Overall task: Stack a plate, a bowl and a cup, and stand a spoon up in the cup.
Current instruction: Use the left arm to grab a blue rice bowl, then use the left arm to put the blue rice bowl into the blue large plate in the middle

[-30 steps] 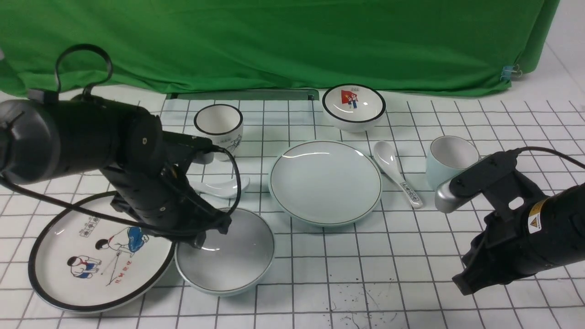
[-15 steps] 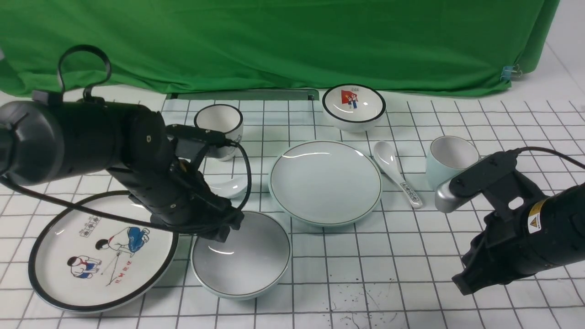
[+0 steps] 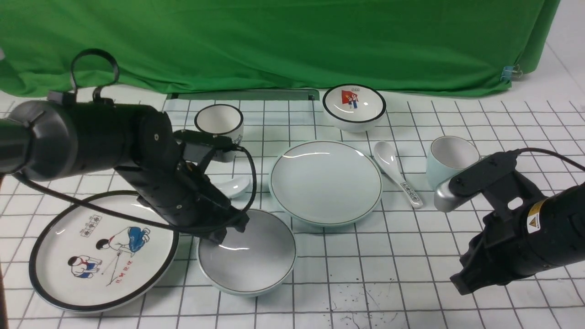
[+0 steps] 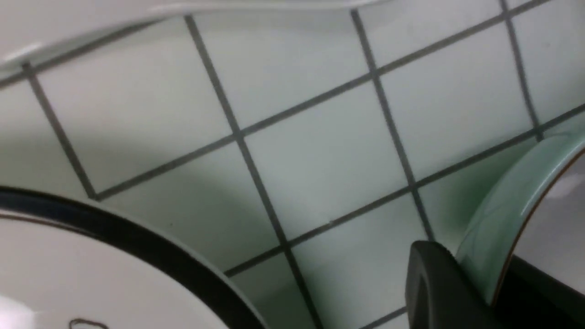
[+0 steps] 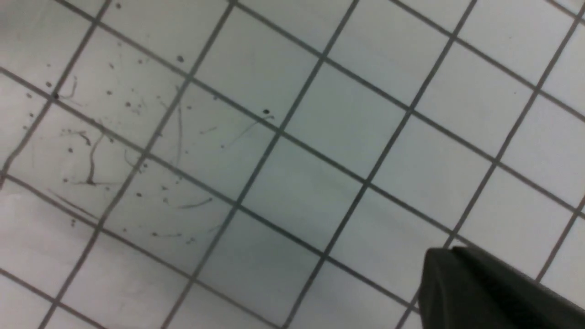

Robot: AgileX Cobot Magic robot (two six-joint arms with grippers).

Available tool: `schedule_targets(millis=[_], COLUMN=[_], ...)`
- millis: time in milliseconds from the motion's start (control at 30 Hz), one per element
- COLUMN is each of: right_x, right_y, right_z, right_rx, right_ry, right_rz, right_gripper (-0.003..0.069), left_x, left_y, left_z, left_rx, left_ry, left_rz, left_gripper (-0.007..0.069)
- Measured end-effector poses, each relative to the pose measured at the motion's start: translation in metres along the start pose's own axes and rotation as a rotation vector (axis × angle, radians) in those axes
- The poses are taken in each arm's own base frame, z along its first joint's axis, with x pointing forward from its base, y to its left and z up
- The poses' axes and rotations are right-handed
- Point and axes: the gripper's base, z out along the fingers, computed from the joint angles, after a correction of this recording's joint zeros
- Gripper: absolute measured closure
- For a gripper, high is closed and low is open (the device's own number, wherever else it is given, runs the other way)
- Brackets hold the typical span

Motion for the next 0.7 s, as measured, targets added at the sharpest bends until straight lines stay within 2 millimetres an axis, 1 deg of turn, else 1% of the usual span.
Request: schedule_targets(millis=[67,100,133,167,200,233,267,300,367,400,467,567,700], right_x=[0.0,0.0,-0.001,-0.001,-0.001,-0.001,-0.001,-0.001,-0.002,-0.002,-0.002,-0.002,-0.002], right_y=[0.0,0.0,0.0,0.0,0.0,0.0,0.0,0.0,0.0,0.0,0.0,0.0,0.0], right_z=[0.0,0.0,0.0,0.0,0.0,0.0,0.0,0.0,0.0,0.0,0.0,0.001,0.001], right_rx=[0.001,0.001,0.002,0.002,0.002,0.003,0.003,0.003,0.004,0.004,0.004,0.003,0.003], right_ry=[-0.005,-0.005,-0.008,-0.01,-0.01,-0.014,-0.015,-0.016,-0.018,-0.018,-0.018,-0.015,-0.014], right_rz=[0.0,0.0,0.0,0.0,0.0,0.0,0.0,0.0,0.0,0.0,0.0,0.0,0.0], right_gripper=[0.0641,0.0641,0.0641,0.0641,0.0641,0.0641,0.0641,0.0641,0.0641,0.0641,0.0639,0.0638,0.0638], left_x=[-0.012,-0.016,-0.03,-0.04,-0.043,-0.061,-0.063,-0.081,-0.1,-0.108,-0.123,-0.132,-0.133], left_y=[-0.006,-0.007,-0.013,-0.018,-0.019,-0.025,-0.026,-0.03,-0.032,-0.032,-0.03,-0.028,-0.024], left_z=[-0.008,-0.01,-0.02,-0.027,-0.028,-0.04,-0.041,-0.05,-0.051,-0.047,-0.029,0.0,0.035], left_rx=[0.005,0.005,0.015,0.019,0.02,0.025,0.027,0.037,0.046,0.047,0.052,0.057,0.061], left_ry=[-0.044,-0.056,-0.112,-0.152,-0.16,-0.238,-0.247,-0.309,-0.355,-0.366,-0.36,-0.311,-0.245], left_rz=[0.021,0.025,0.041,0.054,0.055,0.071,0.071,0.076,0.073,0.074,0.071,0.067,0.054], left_gripper=[0.0633,0.0634,0.0636,0.0636,0.0636,0.0636,0.0636,0.0636,0.0636,0.0636,0.0636,0.0636,0.0634])
